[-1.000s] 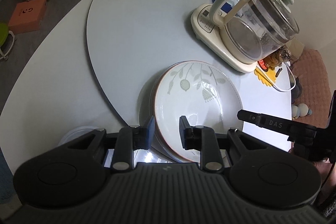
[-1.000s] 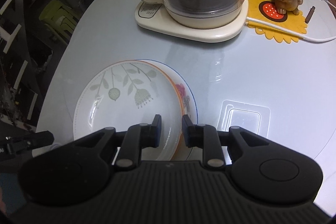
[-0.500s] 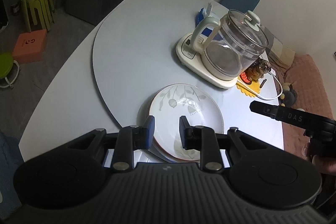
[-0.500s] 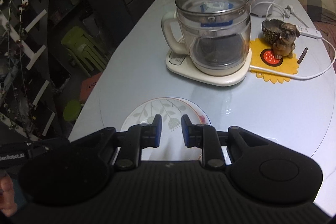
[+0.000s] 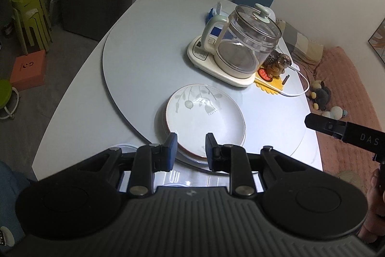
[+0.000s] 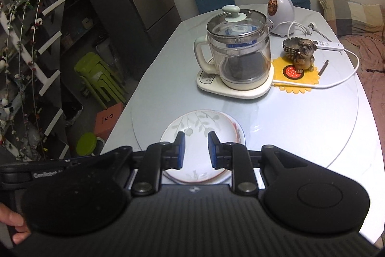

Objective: Organize plates and bowls
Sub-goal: 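Move both grippers back toward the two small white bowls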

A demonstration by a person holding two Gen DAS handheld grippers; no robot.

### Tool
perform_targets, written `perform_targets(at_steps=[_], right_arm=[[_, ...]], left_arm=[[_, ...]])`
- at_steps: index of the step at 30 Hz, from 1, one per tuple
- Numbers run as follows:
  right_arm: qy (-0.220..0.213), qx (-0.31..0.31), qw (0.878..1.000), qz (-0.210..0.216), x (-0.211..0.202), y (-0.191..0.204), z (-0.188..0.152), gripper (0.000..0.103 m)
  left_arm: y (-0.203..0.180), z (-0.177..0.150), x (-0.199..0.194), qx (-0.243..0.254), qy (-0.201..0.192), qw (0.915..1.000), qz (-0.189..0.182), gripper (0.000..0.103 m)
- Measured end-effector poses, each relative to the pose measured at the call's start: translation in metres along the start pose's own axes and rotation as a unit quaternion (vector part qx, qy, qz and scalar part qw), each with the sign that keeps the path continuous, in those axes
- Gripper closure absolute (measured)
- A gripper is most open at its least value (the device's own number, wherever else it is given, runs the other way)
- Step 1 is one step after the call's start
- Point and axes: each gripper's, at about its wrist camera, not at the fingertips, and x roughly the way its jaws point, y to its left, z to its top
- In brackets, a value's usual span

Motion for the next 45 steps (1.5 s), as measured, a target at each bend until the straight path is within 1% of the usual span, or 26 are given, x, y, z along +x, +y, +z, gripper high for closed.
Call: perform_targets(at_steps=[4,7,10,12,16,18,19,21,23,26,27,28,29,30,36,41,43,44,45], right_arm=[[-0.007,0.001,1.000,-0.008,-0.016,0.008,-0.019,0.079],[-0.005,0.001,1.000,-0.008,-0.024,0.013,-0.033,0.079],[0.008,-0.004,1.000,-0.009,-0.025,0.015,-0.047,0.079],[0.017,-0.007,1.000,-0.010,-0.023,0.015,-0.054,0.079],[0.026,-0.012,1.000,-0.007,-0.022,0.013,-0.064,0.078],[0.031,-0.017,0.999,-0.004,-0.019,0.010,-0.065,0.078],[0.032,-0.017,0.999,-0.002,-0.019,0.008,-0.067,0.078],[0.034,-0.019,0.999,0.000,-0.017,0.006,-0.070,0.077],[0.043,-0.017,0.999,-0.001,-0.015,0.002,-0.073,0.077],[0.056,-0.017,0.998,0.009,-0.011,-0.004,-0.079,0.077],[0.060,-0.015,0.998,0.010,-0.009,-0.006,-0.080,0.071],[0.062,-0.014,0.998,0.014,-0.008,-0.007,-0.081,0.069],[0.065,-0.013,0.998,0.020,-0.007,-0.009,-0.082,0.066],[0.068,-0.015,0.997,0.025,-0.006,-0.009,-0.083,0.065],[0.075,-0.036,0.995,0.058,-0.003,-0.008,-0.084,0.065],[0.081,-0.062,0.991,0.084,-0.002,-0.004,-0.082,0.065],[0.082,-0.073,0.990,0.093,-0.002,-0.001,-0.080,0.055],[0.082,-0.077,0.989,0.098,-0.002,-0.001,-0.079,0.041],[0.080,-0.079,0.988,0.103,-0.002,0.000,-0.079,0.029]], left_arm=[[0.002,-0.016,-0.008,0.013,0.006,0.9999,-0.007,0.075],[0.006,-0.027,-0.009,0.013,0.016,0.9997,-0.012,0.075],[0.011,-0.040,-0.007,0.012,0.029,0.9995,0.000,0.075],[0.015,-0.046,-0.005,0.006,0.040,0.9992,0.000,0.075],[0.017,-0.056,-0.001,0.007,0.050,0.9987,0.009,0.075],[0.016,-0.061,0.004,-0.001,0.056,0.9984,0.012,0.075],[0.016,-0.063,0.005,-0.004,0.058,0.9982,0.014,0.072],[0.014,-0.067,0.009,-0.008,0.062,0.9978,0.022,0.069],[0.012,-0.071,0.012,-0.016,0.065,0.9976,0.020,0.066],[0.008,-0.076,0.017,-0.018,0.072,0.9968,0.030,0.062],[0.008,-0.077,0.018,-0.018,0.074,0.9965,0.034,0.060],[0.007,-0.079,0.019,-0.020,0.075,0.9963,0.038,0.059],[0.007,-0.080,0.019,-0.022,0.075,0.9961,0.041,0.059],[0.006,-0.081,0.019,-0.023,0.075,0.9960,0.043,0.058],[0.001,-0.087,0.008,-0.038,0.060,0.9953,0.066,0.057],[0.000,-0.097,-0.004,-0.069,0.041,0.9925,0.092,0.057],[0.004,-0.100,-0.012,-0.089,0.029,0.9898,0.107,0.057],[0.006,-0.101,-0.016,-0.098,0.026,0.9884,0.113,0.057],[0.009,-0.103,-0.020,-0.108,0.024,0.9868,0.118,0.056]])
